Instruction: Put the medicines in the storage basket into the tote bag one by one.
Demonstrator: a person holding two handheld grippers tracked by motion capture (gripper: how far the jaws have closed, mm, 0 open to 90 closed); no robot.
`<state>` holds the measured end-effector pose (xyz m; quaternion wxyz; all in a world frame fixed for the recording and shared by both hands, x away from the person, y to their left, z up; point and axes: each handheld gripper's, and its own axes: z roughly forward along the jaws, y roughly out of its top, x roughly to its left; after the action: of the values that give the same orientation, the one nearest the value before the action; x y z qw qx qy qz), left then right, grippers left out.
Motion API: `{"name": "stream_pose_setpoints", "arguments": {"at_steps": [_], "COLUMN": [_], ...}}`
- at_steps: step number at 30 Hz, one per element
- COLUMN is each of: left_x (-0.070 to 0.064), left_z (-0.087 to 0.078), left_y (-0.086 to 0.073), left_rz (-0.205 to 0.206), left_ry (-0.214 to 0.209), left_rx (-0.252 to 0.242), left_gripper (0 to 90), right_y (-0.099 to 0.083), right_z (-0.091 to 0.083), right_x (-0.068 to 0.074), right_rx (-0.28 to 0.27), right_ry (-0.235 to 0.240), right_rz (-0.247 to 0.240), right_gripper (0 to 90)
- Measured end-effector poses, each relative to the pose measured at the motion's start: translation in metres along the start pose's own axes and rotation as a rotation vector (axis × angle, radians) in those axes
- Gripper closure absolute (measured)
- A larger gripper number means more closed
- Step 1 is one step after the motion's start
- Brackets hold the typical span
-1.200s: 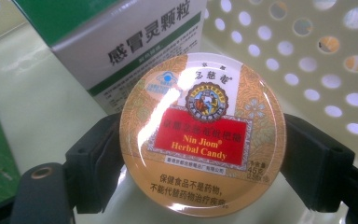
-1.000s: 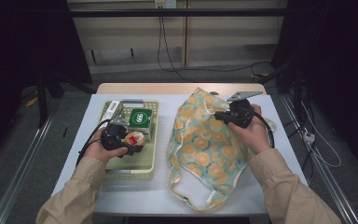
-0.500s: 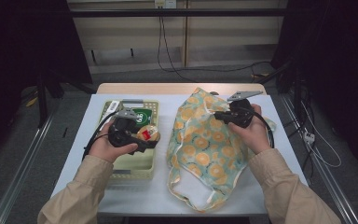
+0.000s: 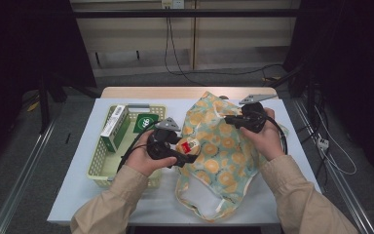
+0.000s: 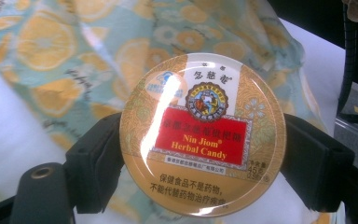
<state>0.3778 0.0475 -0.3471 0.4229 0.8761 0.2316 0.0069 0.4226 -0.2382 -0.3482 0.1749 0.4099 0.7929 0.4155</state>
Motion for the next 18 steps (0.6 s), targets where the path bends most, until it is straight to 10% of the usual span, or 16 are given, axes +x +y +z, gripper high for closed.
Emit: {"name": "stream_pose_setpoints", "arguments": {"at_steps": [18], "left_x": [-0.009], "left_z": [0.088], "left_y": [0.003], "left_rz": [0.004], "left_ry": [0.073], "left_rx": [0.055], "left_gripper": [20.4], "right_y": [0.0], "right_z": [0.004], "right_x": [0.001], "right_rx": [0.0], "right_ry": [0.014], "right_rz": [0.006], "right_gripper": [90.0]}}
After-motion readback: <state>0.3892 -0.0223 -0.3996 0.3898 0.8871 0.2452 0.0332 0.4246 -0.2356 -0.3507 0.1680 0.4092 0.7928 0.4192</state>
